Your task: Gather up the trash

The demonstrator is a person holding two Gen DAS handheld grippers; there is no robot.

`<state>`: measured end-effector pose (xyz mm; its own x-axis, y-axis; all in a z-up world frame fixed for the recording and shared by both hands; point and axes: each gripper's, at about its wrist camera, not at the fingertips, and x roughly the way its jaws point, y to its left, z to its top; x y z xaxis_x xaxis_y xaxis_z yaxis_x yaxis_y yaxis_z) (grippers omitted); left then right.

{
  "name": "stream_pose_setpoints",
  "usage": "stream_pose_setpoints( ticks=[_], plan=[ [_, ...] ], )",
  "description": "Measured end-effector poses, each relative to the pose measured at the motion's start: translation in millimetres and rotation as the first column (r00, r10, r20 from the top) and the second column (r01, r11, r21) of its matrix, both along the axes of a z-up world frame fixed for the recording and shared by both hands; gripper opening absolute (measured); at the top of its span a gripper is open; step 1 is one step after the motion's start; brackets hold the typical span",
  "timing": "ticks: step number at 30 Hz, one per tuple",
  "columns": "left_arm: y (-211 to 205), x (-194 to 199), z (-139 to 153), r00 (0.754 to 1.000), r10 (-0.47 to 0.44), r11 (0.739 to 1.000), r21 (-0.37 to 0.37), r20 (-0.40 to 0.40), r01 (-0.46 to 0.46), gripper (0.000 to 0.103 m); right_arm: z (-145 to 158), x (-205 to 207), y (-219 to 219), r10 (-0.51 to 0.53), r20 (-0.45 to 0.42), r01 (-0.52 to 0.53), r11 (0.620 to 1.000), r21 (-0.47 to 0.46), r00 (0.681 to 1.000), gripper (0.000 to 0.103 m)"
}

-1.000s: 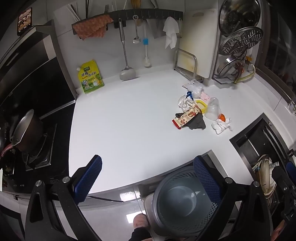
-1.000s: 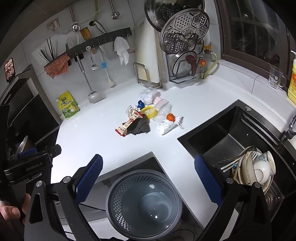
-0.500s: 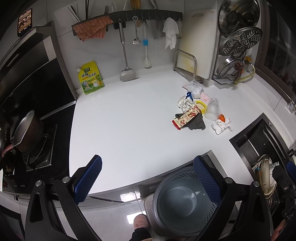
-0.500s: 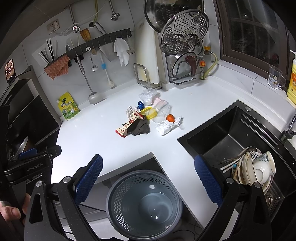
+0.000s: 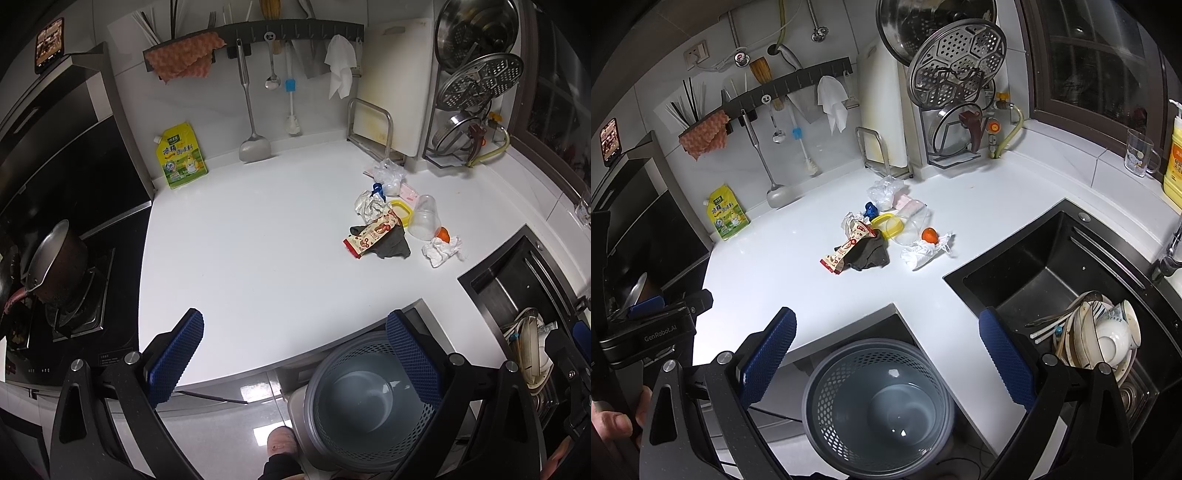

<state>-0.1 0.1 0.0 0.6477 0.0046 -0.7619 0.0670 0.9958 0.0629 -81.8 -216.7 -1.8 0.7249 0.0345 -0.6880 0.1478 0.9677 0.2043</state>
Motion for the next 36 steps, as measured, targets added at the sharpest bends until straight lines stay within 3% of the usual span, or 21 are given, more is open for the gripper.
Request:
stream_pose_setpoints(
  ticks=[4, 36],
  plan=[
    [2.5, 1.6, 11.2, 1.000, 0.000, 1.000, -0.001, -0.001, 0.000, 0.097, 4.7, 1.4, -2.1, 0.002, 0.000, -0.002, 1.000, -0.001, 1.000, 0.095],
    [1.9, 0.8, 10.3, 1.000, 0.000, 1.000, 0.001, 0.002, 0.000, 0.097, 5.1, 1.1, -0.8, 0.001, 0.001, -0.001, 1.000, 0.000, 1.000, 0.095]
  ],
)
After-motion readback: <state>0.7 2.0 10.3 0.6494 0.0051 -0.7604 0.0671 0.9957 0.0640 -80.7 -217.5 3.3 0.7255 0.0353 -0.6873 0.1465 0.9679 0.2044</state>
